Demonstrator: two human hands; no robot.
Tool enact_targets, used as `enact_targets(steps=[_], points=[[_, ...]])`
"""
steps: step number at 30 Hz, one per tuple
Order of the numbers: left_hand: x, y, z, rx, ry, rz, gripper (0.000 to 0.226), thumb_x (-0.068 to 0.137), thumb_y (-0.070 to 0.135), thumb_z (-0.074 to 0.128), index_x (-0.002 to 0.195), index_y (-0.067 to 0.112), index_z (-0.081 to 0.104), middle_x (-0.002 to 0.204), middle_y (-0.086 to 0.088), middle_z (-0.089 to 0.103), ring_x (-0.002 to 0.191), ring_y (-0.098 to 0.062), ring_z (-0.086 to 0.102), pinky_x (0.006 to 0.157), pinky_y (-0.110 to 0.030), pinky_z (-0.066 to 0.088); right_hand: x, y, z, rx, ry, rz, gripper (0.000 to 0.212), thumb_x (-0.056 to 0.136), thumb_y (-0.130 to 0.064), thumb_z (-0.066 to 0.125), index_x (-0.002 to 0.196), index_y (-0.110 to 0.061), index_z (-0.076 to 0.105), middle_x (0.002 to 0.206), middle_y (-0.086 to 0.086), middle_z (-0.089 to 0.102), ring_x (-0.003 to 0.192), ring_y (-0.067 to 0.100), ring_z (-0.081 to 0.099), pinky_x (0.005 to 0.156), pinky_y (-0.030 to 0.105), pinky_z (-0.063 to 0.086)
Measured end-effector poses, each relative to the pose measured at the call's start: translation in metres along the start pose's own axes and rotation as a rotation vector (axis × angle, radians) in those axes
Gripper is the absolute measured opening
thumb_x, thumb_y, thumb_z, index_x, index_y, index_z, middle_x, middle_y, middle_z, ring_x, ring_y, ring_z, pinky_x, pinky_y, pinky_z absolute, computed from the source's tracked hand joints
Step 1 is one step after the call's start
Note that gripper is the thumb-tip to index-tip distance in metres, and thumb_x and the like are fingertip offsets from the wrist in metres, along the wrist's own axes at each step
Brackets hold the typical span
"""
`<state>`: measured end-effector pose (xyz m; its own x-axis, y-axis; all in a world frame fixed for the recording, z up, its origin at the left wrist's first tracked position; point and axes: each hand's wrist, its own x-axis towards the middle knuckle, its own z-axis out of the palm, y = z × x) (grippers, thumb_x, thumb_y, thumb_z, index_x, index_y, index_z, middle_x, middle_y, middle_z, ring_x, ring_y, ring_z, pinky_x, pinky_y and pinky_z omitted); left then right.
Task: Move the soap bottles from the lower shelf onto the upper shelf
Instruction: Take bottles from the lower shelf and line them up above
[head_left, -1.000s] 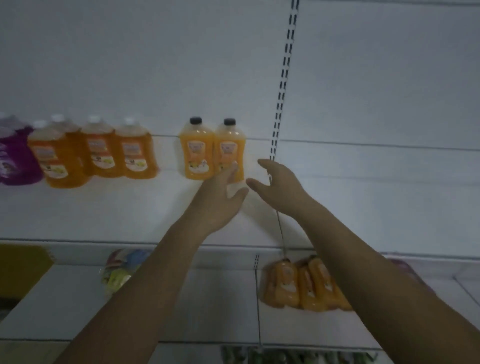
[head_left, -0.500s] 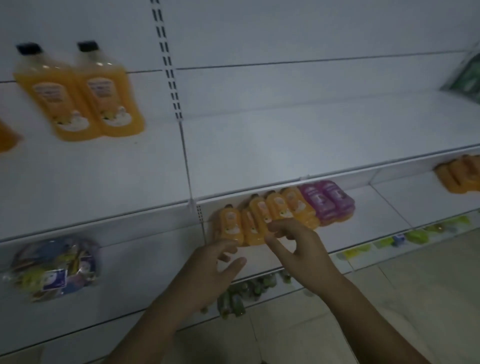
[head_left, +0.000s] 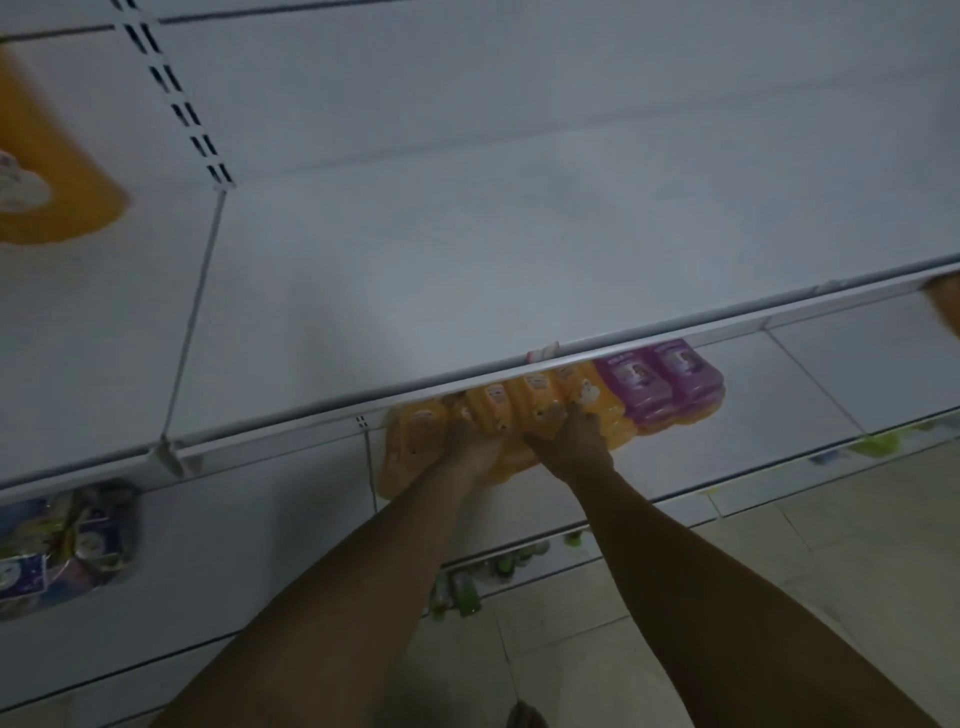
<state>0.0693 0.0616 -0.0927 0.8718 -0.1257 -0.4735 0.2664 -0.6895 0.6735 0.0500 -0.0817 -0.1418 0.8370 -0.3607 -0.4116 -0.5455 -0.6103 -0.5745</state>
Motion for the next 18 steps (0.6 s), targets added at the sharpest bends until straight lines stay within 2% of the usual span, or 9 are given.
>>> enact_targets(steps=[4,6,7,9,10,13,15,16,18], points=[[0.019,0.001,0.015,-0.103,0.288,0.065,0.034,0.106,0.039,0.053,0.134,0.021,0.053,0.116,0.012,0.052,0.104,-0.001,0.051,0.104,-0.024,0.038,0.058,0.025,0.028,-0.034,0.031,-0.05,0.146,0.038,-0.112,0.037,0.149,-0.017,0.038,0.132,0.01,0.058,0.119,0.034,0.061,0.098,0.047,0.05],[0.025,0.002,0.022,-0.069,0.295,0.08,0.029,0.106,0.035,0.052,0.129,0.018,0.057,0.116,0.005,0.064,0.105,-0.009,0.063,0.098,-0.023,0.05,0.047,0.015,0.024,-0.011,0.006,-0.051,0.135,0.048,-0.105,0.047,0.147,-0.013,0.04,0.13,0.01,0.059,0.118,0.033,0.061,0.098,0.045,0.049],[0.028,0.003,0.025,-0.039,0.242,0.064,0.027,0.108,0.031,0.049,0.128,0.016,0.057,0.114,0.002,0.064,0.106,-0.014,0.065,0.087,-0.015,0.051,0.039,0.008,0.02,0.022,0.001,-0.055,0.121,0.059,-0.096,0.056,0.144,-0.011,0.045,0.128,0.011,0.062,0.117,0.033,0.062,0.097,0.043,0.05],[0.022,0.015,0.029,-0.089,0.122,0.029,0.025,0.11,0.026,0.042,0.126,0.012,0.056,0.104,0.002,0.058,0.096,-0.014,0.061,0.061,-0.005,0.036,0.03,0.005,0.015,0.142,-0.011,-0.064,0.1,0.073,-0.084,0.061,0.133,-0.005,0.057,0.121,0.014,0.068,0.112,0.032,0.066,0.09,0.037,0.052],[0.021,0.018,0.031,-0.137,0.109,0.022,0.024,0.111,0.028,0.041,0.124,0.014,0.056,0.1,0.003,0.056,0.088,-0.011,0.058,0.057,-0.006,0.031,0.027,0.007,0.013,0.209,-0.012,-0.069,0.097,0.074,-0.083,0.062,0.13,-0.004,0.06,0.119,0.014,0.069,0.111,0.032,0.066,0.088,0.034,0.05],[0.016,0.019,0.026,-0.274,0.075,-0.033,0.016,0.106,0.036,0.052,0.115,0.023,0.058,0.097,0.004,0.065,0.08,-0.007,0.06,0.06,-0.015,0.045,0.014,0.019,0.013,0.384,-0.029,-0.108,0.061,0.079,-0.046,0.083,0.124,-0.009,0.065,0.112,0.004,0.071,0.109,0.024,0.067,0.086,0.019,0.051],[0.01,0.013,0.02,-0.393,0.015,-0.043,0.021,0.097,0.029,0.069,0.114,0.016,0.069,0.111,-0.01,0.074,0.095,-0.024,0.072,0.077,-0.039,0.063,0.001,0.028,0.015,0.419,-0.006,-0.172,0.045,0.074,-0.034,0.09,0.111,-0.018,0.069,0.103,-0.004,0.074,0.102,0.019,0.071,0.079,0.016,0.056],[0.006,0.008,0.018,-0.464,-0.028,-0.052,0.018,0.095,0.024,0.073,0.109,0.014,0.073,0.113,-0.015,0.075,0.099,-0.03,0.073,0.085,-0.047,0.063,-0.008,0.031,0.016,0.454,0.02,-0.2,0.051,0.07,-0.036,0.092,0.113,-0.023,0.068,0.107,-0.006,0.074,0.103,0.017,0.071,0.083,0.026,0.06],[-0.015,0.003,0.011,-0.594,-0.09,-0.029,0.008,0.096,0.017,0.072,0.103,0.013,0.074,0.107,-0.013,0.077,0.095,-0.028,0.075,0.084,-0.045,0.063,-0.029,0.033,0.013,0.514,0.038,-0.259,0.077,0.062,-0.047,0.096,0.128,-0.029,0.061,0.124,-0.007,0.07,0.115,0.015,0.067,0.092,0.035,0.059]])
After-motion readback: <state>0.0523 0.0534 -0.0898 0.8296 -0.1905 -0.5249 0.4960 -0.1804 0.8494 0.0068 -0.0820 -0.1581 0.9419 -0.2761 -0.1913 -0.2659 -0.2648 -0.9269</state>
